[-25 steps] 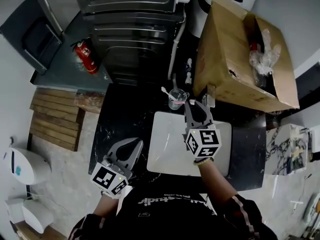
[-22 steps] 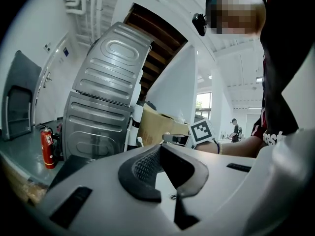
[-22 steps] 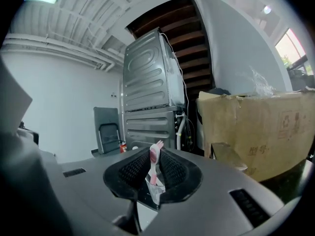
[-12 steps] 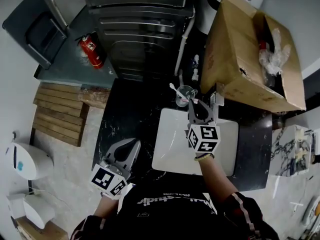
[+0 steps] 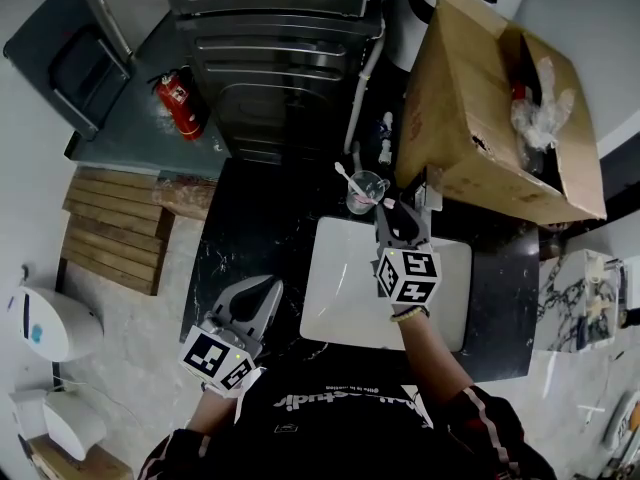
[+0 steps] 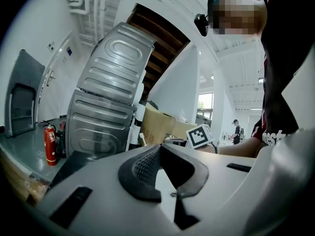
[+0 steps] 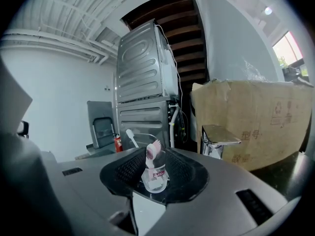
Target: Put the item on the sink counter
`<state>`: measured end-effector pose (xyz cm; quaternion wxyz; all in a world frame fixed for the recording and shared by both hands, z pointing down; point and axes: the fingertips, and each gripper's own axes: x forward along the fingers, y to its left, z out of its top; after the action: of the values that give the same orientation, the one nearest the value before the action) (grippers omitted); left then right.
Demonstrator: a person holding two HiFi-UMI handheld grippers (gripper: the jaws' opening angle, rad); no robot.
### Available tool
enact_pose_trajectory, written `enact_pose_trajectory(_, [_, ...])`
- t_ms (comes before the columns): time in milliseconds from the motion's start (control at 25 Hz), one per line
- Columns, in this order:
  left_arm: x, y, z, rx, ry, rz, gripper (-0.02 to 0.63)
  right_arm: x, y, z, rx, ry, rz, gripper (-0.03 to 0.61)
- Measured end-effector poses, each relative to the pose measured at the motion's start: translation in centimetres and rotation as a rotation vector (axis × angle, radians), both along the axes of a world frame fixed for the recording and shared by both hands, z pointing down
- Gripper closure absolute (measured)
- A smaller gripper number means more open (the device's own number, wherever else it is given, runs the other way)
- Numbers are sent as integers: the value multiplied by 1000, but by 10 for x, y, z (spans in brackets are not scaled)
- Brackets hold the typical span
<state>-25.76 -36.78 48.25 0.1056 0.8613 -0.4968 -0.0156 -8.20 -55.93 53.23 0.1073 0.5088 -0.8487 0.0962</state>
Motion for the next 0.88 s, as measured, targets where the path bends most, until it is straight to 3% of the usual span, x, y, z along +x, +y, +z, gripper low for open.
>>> enact_pose_trajectory(520, [35,9,-15,27,-8,26,598,19,44,-13,5,-19,-48,434])
enact_pose_trajectory(680, [67,14,-31,55,-16,65,598,50,69,-33,30,-33,-47,436])
enact_pose_trajectory(880, [115,23,-54,110,-26,136,598,99,108,-85,130,-59,-12,454])
